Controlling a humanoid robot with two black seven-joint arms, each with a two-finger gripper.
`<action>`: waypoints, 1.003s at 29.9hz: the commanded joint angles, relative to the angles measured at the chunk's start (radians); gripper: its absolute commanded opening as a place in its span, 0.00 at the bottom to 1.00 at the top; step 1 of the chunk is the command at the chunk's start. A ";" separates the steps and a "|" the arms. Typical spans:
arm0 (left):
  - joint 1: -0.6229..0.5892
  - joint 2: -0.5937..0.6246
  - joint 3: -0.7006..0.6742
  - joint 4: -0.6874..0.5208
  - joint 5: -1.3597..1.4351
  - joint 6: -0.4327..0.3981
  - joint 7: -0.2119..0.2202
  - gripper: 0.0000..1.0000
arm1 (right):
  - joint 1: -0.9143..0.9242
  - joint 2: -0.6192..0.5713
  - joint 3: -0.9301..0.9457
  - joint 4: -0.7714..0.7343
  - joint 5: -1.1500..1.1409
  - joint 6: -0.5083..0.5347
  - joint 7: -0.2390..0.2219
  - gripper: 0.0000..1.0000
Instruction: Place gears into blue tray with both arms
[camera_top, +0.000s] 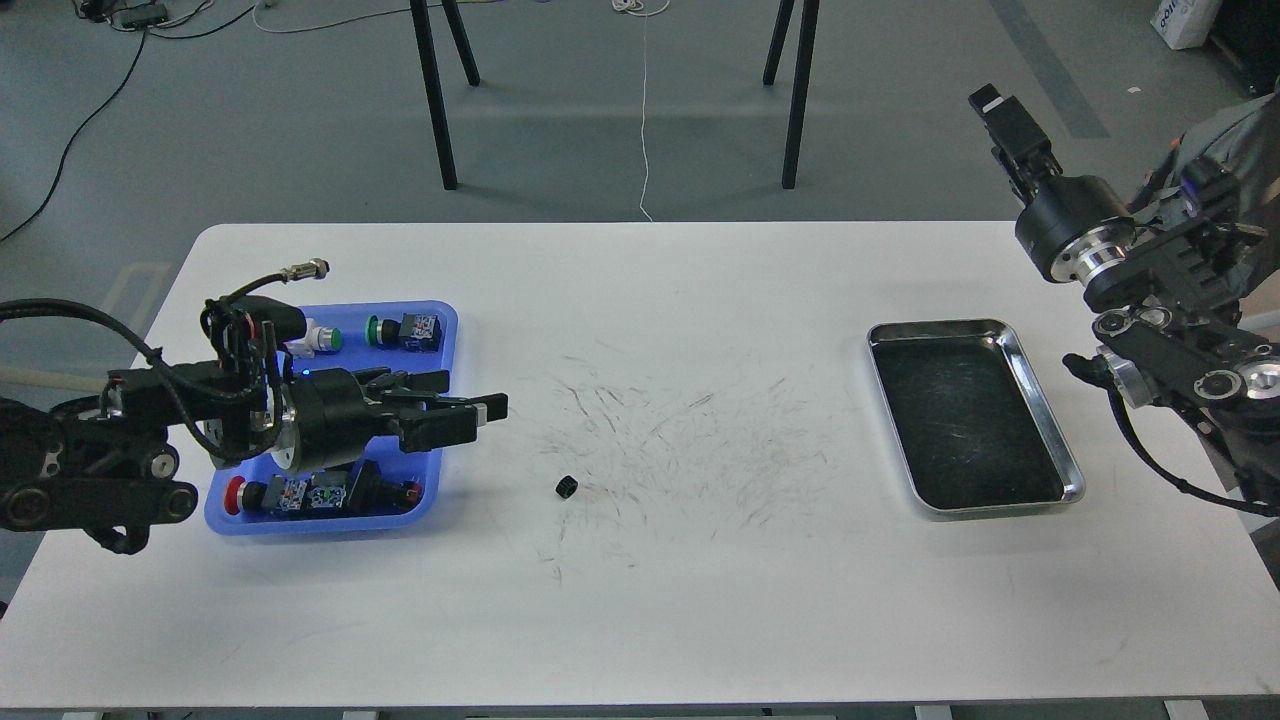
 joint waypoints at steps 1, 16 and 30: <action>-0.037 0.009 0.011 -0.004 0.007 -0.063 0.000 1.00 | -0.004 -0.003 0.000 -0.001 0.002 0.001 -0.003 0.92; -0.142 0.031 -0.009 0.024 0.283 -0.229 0.000 1.00 | -0.030 0.000 -0.008 -0.001 0.000 0.001 -0.002 0.92; -0.151 -0.198 -0.088 0.059 0.421 -0.227 0.000 1.00 | -0.047 0.011 -0.009 -0.006 0.000 -0.016 0.000 0.92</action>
